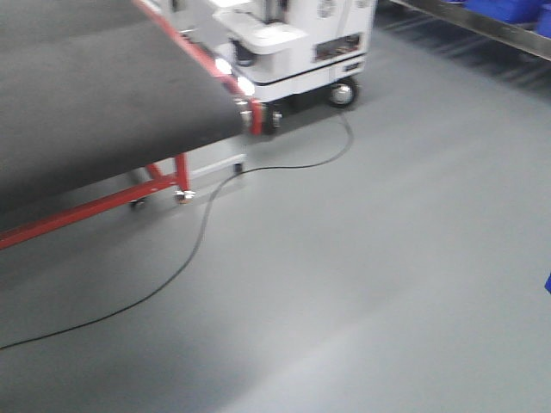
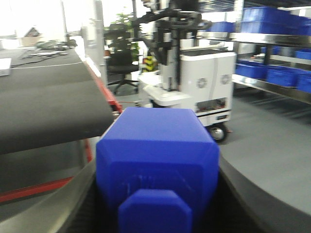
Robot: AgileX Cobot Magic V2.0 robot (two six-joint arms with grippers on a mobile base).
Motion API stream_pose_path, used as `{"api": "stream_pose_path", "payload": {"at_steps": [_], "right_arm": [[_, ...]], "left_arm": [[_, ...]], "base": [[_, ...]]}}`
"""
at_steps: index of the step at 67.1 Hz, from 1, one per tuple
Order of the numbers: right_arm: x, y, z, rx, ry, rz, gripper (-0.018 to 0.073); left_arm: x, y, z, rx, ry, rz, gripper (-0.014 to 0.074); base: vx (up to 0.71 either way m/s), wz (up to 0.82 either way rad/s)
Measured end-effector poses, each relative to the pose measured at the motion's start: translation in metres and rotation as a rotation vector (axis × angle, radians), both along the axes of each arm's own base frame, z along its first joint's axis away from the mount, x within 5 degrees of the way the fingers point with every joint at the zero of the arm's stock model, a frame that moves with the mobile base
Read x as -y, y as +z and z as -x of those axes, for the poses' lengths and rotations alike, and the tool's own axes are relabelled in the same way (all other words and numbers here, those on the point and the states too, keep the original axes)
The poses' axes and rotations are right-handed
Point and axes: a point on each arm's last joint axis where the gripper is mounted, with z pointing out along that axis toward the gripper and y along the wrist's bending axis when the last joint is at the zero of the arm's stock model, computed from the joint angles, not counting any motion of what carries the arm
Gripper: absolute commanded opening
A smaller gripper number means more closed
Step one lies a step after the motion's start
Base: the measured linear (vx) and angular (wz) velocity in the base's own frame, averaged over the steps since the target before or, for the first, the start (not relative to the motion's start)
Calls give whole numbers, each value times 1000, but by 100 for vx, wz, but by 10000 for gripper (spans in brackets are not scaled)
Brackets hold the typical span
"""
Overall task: Pour parts from conveyor to right shelf
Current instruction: 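Drive away from the conveyor holding the blue part in the right gripper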
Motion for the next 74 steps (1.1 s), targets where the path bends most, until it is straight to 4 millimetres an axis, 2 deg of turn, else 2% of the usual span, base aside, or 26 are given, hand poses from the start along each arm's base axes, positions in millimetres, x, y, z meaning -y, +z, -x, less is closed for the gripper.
{"api": "stream_pose_path", "payload": {"at_steps": [74], "right_arm": [[0, -1, 0, -8, 0, 1, -4]], "left_arm": [[0, 0, 0, 0, 0, 0, -6]], "base": [[-15, -71]]}}
